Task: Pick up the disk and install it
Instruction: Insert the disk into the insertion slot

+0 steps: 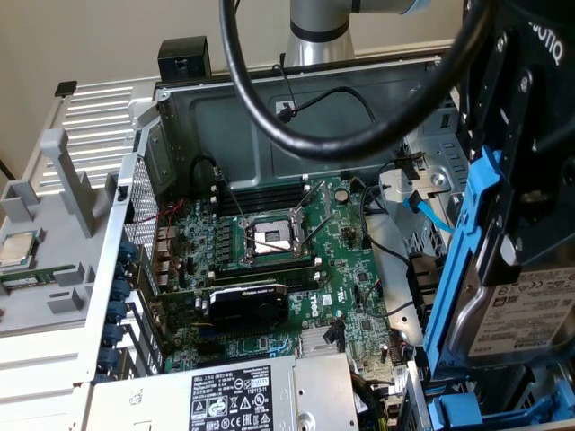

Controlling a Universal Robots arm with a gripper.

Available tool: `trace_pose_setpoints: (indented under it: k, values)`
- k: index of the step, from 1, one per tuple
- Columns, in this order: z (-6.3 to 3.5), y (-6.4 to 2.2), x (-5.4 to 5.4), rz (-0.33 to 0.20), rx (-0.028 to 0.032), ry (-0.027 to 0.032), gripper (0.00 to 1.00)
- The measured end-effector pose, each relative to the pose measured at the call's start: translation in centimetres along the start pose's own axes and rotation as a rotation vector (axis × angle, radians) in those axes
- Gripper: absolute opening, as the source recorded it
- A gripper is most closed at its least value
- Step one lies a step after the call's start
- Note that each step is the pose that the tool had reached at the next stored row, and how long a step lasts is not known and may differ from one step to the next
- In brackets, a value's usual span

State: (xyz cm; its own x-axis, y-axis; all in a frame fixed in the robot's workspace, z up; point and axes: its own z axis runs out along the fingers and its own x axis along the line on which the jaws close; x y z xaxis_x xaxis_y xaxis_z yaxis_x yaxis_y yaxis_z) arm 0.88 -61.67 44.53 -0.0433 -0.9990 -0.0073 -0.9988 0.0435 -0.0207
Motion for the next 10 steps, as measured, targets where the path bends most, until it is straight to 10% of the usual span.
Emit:
trace_pose_setpoints:
  k: [10]
  values:
    - [0.64, 0.01, -0.01, -0.001, 0.0, 0.0003, 0.37]
